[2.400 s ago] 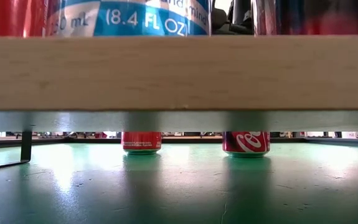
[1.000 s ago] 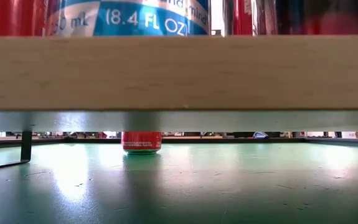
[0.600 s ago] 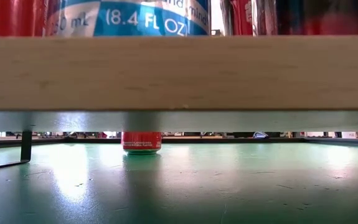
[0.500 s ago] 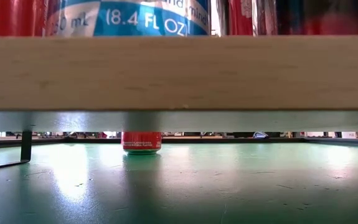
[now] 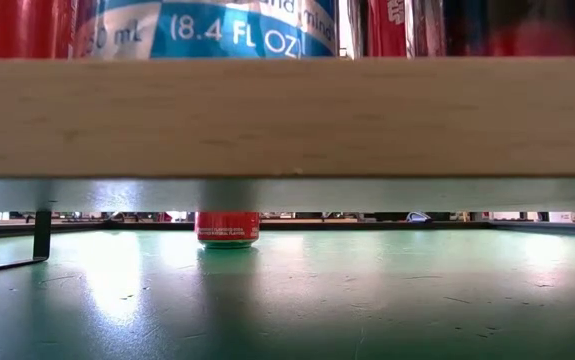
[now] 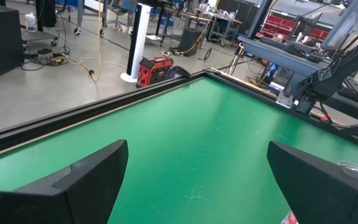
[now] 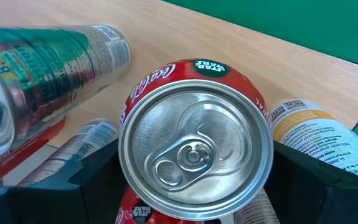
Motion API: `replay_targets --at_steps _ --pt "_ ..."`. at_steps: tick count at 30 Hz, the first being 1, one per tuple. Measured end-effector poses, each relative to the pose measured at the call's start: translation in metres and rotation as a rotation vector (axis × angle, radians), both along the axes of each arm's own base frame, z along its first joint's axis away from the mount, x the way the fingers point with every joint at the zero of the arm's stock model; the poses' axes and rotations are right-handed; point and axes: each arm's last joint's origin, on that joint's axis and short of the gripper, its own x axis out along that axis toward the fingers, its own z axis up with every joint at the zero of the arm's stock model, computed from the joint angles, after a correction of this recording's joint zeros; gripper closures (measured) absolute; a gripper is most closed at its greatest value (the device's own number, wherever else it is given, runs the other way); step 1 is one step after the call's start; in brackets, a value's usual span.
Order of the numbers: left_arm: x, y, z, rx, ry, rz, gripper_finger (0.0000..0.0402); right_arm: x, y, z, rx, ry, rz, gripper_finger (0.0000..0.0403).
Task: Place canned beverage on shelf
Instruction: Put the red soda can aligned with the other red soda can on the shelf
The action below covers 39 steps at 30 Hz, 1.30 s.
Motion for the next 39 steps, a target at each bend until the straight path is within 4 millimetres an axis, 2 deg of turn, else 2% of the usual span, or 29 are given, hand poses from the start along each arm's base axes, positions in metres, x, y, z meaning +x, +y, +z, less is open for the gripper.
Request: replay_targets --at_steps 5,13,24,31,39 --pt "0.000 0.000 0.000 0.000 0.000 0.000 0.0032 -0.001 0.001 0.000 -0.001 -0.002 0.009 0.0099" --pt "0.000 0.000 0.000 0.000 0.000 0.000 0.0032 -0.002 0.001 0.013 -0.003 -0.024 0.044 0.0099" --pt "0.000 0.000 0.000 0.000 0.000 0.000 0.0032 -0.002 0.000 0.011 -0.060 -0.052 0.231 0.0099" --pt "0.000 0.000 0.000 0.000 0.000 0.000 0.0032 -0.002 0.000 0.001 -0.073 -0.029 0.264 0.0099" --pt "0.000 0.000 0.000 0.000 0.001 0.000 0.0032 -0.002 0.000 0.000 -0.073 -0.036 0.271 0.0099"
